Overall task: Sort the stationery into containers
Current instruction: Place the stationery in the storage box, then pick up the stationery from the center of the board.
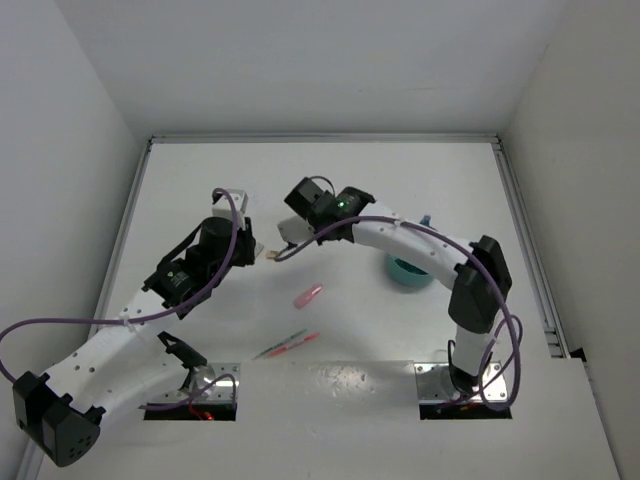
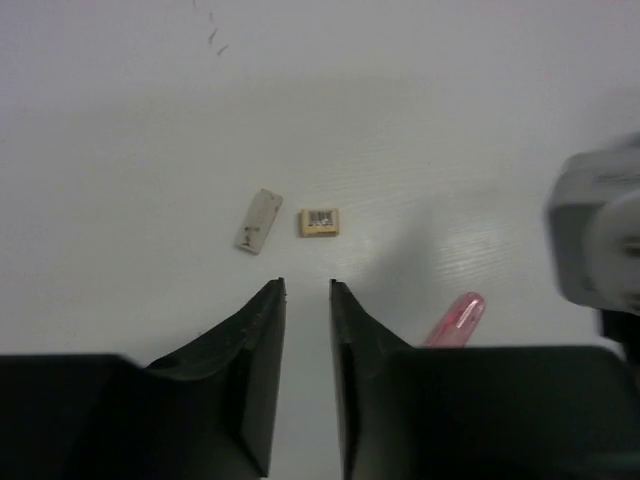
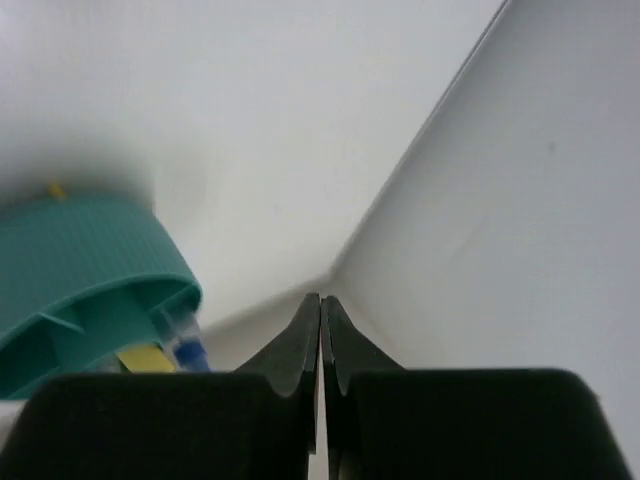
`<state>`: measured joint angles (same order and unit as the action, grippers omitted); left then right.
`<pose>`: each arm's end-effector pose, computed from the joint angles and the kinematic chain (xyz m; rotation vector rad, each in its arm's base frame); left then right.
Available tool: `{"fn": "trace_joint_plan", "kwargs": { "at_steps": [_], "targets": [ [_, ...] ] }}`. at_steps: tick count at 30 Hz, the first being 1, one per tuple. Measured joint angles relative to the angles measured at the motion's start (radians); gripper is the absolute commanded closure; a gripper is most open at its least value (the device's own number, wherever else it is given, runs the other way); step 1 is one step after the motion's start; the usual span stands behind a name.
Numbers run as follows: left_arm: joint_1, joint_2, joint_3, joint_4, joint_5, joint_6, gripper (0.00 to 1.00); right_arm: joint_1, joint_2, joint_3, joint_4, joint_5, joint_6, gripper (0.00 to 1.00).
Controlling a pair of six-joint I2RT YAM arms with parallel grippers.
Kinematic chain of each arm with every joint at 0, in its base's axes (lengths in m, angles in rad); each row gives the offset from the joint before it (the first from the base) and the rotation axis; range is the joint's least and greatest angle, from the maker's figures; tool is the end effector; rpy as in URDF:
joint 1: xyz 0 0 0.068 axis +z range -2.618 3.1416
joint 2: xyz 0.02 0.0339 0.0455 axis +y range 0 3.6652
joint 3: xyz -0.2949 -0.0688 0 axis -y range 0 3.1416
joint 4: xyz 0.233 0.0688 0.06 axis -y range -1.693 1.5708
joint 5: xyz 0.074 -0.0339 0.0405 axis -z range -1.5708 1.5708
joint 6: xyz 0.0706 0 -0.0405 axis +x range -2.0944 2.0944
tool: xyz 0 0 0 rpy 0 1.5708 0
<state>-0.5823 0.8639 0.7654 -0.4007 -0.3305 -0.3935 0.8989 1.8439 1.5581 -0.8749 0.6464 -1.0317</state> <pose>0.1712 -0.0853 0.3071 -0.0088 2.0512 -0.2674 0.2773 0.2803 0.2698 -2.0619 1.6506 -0.9169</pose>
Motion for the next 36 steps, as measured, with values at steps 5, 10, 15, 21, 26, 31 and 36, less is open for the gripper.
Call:
{"fn": "trace_joint_plan", "kwargs": {
  "at_steps": [5,10,15,21,26,31,36],
  "targets": [
    [0.003,-0.035,0.0,-0.007,-0.081,-0.01,0.34,0.0,-0.04,0.198,-0.103,-0.457,0.095,0.04],
    [0.005,-0.131,0.0,-0.01,-0.188,-0.053,0.23,0.008,0.007,0.177,-0.241,-0.749,0.079,0.25],
    [0.005,-0.166,0.0,-0.01,-0.238,-0.065,0.23,0.014,0.254,0.374,-0.333,-0.869,0.104,0.81],
    [0.006,-0.172,-0.002,-0.01,-0.26,-0.068,0.23,0.013,0.297,0.303,-0.317,-0.948,0.087,0.71],
    [0.009,-0.2,-0.004,-0.018,-0.286,-0.073,0.23,0.014,0.243,0.151,-0.3,-0.965,0.014,0.61],
    [0.01,-0.247,-0.004,-0.032,-0.37,-0.11,0.23,0.015,0.231,0.063,-0.247,-0.961,-0.017,0.47],
    [0.01,-0.306,-0.004,-0.034,-0.435,-0.139,0.22,0.024,0.231,0.039,-0.177,-0.952,-0.023,0.44]
  ]
}}
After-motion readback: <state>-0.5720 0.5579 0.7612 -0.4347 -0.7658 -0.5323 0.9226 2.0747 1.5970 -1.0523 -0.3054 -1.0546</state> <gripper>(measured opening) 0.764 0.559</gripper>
